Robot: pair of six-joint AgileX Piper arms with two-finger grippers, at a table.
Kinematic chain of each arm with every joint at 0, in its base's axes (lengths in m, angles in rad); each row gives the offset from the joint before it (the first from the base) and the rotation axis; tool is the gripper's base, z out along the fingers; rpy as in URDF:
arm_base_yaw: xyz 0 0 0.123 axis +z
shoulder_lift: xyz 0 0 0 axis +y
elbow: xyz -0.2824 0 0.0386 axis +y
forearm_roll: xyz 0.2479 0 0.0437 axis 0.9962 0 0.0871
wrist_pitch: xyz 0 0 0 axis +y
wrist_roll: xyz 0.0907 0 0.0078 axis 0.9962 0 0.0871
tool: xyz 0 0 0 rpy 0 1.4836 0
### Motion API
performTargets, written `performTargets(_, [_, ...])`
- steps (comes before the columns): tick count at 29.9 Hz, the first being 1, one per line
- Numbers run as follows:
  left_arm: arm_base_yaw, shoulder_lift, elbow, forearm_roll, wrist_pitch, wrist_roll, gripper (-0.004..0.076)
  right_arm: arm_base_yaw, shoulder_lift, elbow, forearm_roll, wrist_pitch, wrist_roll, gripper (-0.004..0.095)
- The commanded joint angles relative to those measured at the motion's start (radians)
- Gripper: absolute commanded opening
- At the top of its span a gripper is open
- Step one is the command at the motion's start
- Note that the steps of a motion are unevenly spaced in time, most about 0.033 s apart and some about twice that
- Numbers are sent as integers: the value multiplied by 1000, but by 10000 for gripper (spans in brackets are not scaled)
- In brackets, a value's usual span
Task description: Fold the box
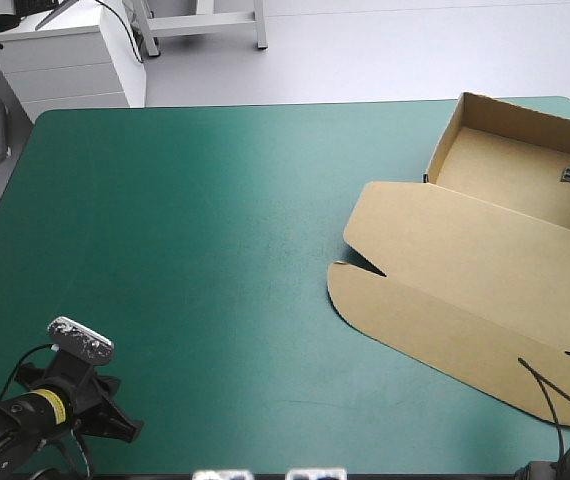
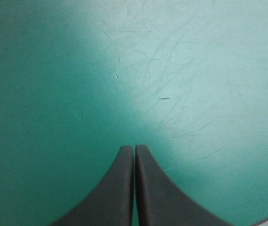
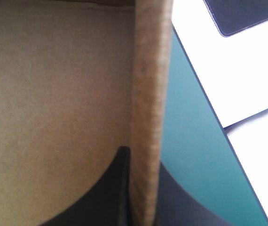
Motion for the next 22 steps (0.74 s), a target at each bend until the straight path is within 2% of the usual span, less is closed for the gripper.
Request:
performTargets(1, [-1,3,-25,8,-42,-12,-8,-27,-54,-37,-24,-48,16,32])
performTargets(4, [-1,3,-25,8,-53,-12,-8,-33,-54,-37,-24,-41,0,255])
performTargets(8, [-1,3,-25,8,-53,-12,-8,-33,-56,-37,-24,-7,-6,695])
performTargets(11, [-1,3,-25,8,-53,-12,-8,-33,-66,-39,-49,30,0,900])
performTargets(13, [-1,3,-25,8,-53,-12,-8,-33,-86,-39,-64,54,0,928])
performTargets(18, [-1,3,-25,15,-53,-12,-8,-33,-187,-39,-42,79,0,910])
performTargets(22, [-1,3,-25,11,-53,0,-8,-31,-301,-39,26,96,0,798])
